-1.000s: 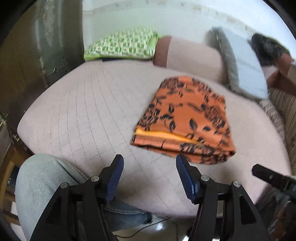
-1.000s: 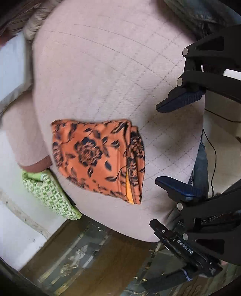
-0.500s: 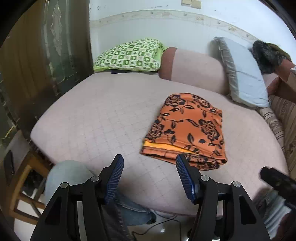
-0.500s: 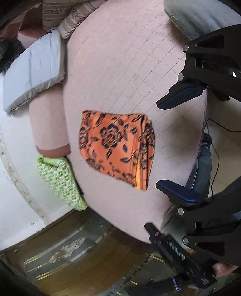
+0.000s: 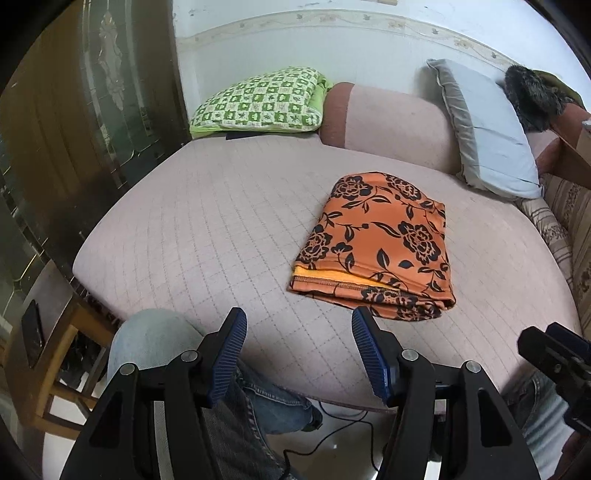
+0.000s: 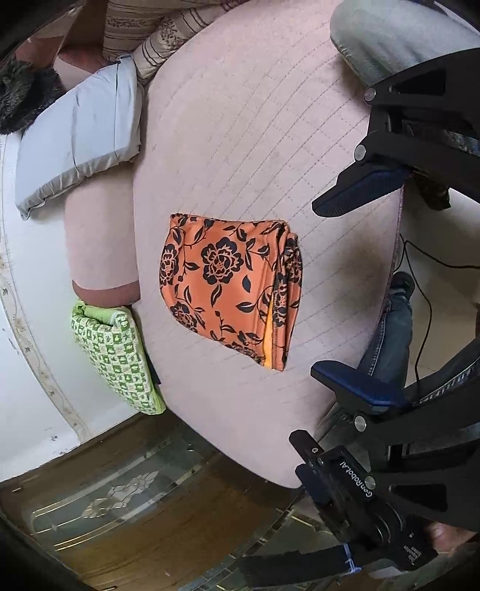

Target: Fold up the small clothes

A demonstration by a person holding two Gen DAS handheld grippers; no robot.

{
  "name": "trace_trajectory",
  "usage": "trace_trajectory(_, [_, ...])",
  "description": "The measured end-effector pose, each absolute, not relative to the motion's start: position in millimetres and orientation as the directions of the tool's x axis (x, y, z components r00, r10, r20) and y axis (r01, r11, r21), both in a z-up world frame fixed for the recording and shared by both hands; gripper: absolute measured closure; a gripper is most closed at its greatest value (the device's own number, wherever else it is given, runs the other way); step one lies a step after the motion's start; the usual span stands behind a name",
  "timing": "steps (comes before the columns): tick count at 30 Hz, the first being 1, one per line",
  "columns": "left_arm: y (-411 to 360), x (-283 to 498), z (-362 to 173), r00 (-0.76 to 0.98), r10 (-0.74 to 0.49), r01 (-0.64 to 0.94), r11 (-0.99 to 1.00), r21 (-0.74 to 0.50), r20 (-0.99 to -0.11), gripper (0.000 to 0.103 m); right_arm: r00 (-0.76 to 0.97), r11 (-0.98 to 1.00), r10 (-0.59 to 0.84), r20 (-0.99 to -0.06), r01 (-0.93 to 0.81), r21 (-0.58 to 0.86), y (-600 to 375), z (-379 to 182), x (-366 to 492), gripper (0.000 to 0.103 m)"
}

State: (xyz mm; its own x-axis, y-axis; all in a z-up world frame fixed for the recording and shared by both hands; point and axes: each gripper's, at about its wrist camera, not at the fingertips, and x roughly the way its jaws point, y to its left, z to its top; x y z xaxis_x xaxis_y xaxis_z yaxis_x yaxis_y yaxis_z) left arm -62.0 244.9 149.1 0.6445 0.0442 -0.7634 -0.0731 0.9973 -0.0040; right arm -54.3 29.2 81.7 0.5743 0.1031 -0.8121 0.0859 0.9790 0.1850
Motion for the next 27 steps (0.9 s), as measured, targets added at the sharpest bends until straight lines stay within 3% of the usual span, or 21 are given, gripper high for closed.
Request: trace_trajectory(27, [233,-73,161,0.661,0.032,-0.055,0.998,-0.006,-0.75,0.04,0.561,0.988,0.039,-0.827,0.103,0.116,30,91,-52,0.021])
